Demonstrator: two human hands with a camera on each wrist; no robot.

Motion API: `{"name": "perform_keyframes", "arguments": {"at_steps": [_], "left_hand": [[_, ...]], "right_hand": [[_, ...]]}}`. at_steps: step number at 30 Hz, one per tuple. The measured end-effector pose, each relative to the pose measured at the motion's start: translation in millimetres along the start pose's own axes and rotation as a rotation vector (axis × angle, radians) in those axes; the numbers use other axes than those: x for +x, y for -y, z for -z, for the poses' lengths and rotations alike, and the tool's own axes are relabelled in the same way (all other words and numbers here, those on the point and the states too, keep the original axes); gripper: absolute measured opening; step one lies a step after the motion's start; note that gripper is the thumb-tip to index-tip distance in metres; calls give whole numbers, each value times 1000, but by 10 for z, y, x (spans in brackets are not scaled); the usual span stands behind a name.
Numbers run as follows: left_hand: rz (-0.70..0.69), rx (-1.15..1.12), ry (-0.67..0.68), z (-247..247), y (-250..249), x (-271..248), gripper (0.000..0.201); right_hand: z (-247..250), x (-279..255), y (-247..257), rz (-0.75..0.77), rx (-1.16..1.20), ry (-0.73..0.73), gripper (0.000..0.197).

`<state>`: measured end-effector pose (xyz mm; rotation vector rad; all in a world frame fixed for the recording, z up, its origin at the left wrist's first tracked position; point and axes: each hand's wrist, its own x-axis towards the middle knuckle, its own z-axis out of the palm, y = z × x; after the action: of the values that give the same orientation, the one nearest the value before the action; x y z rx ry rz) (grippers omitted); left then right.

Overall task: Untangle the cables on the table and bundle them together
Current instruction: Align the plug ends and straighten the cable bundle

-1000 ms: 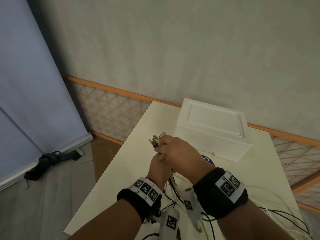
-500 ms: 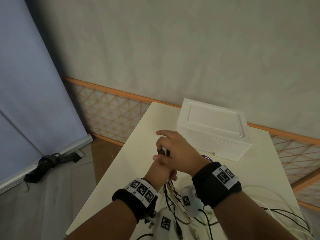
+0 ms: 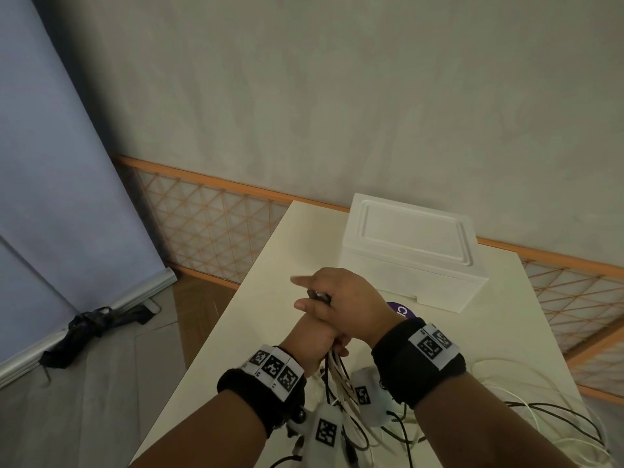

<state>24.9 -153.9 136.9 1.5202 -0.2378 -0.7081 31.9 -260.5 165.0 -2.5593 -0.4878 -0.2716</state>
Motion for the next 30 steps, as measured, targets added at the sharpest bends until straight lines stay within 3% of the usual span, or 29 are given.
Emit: {"name": "perform_keyframes", "arguments": {"at_steps": [6, 12, 14, 16, 18, 21, 23, 26, 28, 30], "left_hand": [[-11, 161, 69, 77, -1, -6, 25], [55, 90, 14, 55, 75, 9, 19], [131, -13, -13, 26, 69, 6, 28], [147, -59, 5, 3, 38, -4, 31], [90, -80, 4, -14, -13, 3, 23], [-3, -218, -129, 31, -118, 72, 19], [-20, -423, -205, 55, -208, 124, 15], [3, -402, -246, 81, -194, 196, 28], [5, -247, -260, 97, -125, 235, 40], [-26, -140, -283, 97, -113, 251, 29]], "right_hand": [[-97, -44, -8, -3, 4, -63, 45], [-80, -48, 23, 0, -26, -20, 46], [-36, -50, 42, -17, -6, -7, 46], [-7, -45, 60, -9, 2, 5, 39], [36, -56, 38, -28, 119, -22, 28], [76, -133, -47, -265, 525, -129, 81], [0, -187, -56, -475, 790, -86, 91], [-171, -220, -13, -509, 633, 177, 73], [-215, -241, 17, -464, 466, 197, 49], [-232, -280, 35, -412, 328, 154, 32]]}}
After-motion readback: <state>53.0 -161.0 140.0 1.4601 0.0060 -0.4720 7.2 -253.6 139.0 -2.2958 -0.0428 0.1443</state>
